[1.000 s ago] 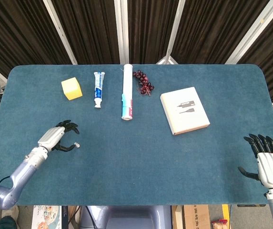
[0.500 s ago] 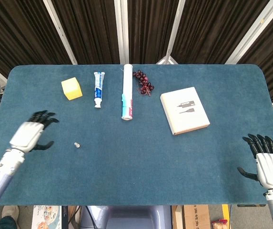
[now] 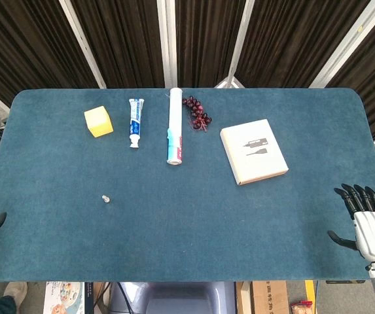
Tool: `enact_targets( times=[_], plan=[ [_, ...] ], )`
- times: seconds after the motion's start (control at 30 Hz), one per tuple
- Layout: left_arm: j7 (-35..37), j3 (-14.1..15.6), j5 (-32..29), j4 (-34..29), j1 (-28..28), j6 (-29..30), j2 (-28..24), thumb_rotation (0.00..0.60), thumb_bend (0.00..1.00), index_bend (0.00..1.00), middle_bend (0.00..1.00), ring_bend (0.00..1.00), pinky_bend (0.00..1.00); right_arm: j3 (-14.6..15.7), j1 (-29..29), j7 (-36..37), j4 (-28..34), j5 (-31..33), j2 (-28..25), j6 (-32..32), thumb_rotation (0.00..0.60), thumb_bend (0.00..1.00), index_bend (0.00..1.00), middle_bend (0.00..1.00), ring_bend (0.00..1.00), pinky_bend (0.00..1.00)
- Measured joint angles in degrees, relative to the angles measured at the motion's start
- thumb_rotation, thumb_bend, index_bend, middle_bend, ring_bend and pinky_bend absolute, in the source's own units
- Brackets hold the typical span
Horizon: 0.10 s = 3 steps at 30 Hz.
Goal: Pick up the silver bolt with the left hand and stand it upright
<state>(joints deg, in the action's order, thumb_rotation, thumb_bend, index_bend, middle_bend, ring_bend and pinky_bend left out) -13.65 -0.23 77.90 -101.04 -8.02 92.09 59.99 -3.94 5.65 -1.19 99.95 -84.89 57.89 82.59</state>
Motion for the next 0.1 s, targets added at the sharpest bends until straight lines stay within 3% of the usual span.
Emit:
enact_targets(
  times=[0.1],
  plan=[
    [1.0, 0.29, 1.06, 0.14, 0.58, 0.02, 0.3, 0.6, 0.37, 0.12, 0.03, 0.0, 0.0, 0.07, -0.07, 0.62, 0.06, -0.64, -0.38, 0.31, 0.6, 0.15, 0.16, 0.13, 0.08, 0.0]
  ],
)
